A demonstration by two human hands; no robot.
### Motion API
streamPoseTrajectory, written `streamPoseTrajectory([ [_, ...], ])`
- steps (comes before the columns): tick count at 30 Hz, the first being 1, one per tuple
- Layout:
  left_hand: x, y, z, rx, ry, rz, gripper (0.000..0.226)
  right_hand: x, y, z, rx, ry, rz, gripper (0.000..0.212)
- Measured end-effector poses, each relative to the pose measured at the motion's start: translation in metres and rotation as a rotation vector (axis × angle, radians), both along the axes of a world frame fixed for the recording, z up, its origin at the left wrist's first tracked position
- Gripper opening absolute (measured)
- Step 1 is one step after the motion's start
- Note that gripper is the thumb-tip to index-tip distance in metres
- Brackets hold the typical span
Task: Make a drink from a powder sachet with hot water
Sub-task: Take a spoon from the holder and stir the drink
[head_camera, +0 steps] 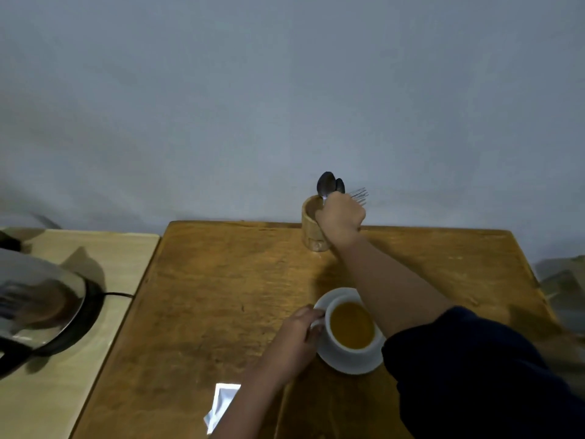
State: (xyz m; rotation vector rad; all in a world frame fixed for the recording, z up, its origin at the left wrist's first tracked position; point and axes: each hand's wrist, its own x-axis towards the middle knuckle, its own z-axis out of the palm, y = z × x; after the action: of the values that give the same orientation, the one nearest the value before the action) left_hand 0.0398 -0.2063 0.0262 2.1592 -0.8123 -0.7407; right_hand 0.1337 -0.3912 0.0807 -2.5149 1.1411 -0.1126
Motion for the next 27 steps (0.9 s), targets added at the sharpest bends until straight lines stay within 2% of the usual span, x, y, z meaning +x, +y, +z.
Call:
streamPoseTrajectory([
  [8, -0.002, -0.001, -0.004, -0.021, 0.001, 0.004, 0.035, 0.002, 0.0, -0.008, 0.027, -0.089, -0.031, 0.009],
  [13, -0.004, 0.0, -0.005, -0.037, 0.008, 0.021, 0.035, -0.003, 0.001, -0.016, 0.03, -0.184, -0.047, 0.021],
  [18, -0.005, 0.001, -0.005, -0.042, 0.053, 0.037, 0.034, -0.015, -0.003, -0.006, 0.057, -0.333, -0.022, 0.023],
  [24, -0.005, 0.001, -0.003, -0.025, 0.068, 0.041, 0.033, -0.038, -0.019, 0.045, 0.009, -0.533, 0.217, 0.024],
  [27, -0.006, 0.001, 0.002, -0.004, 0.086, 0.046, 0.033, -0.056, -0.03, 0.084, 0.096, -0.493, 0.351, 0.022],
])
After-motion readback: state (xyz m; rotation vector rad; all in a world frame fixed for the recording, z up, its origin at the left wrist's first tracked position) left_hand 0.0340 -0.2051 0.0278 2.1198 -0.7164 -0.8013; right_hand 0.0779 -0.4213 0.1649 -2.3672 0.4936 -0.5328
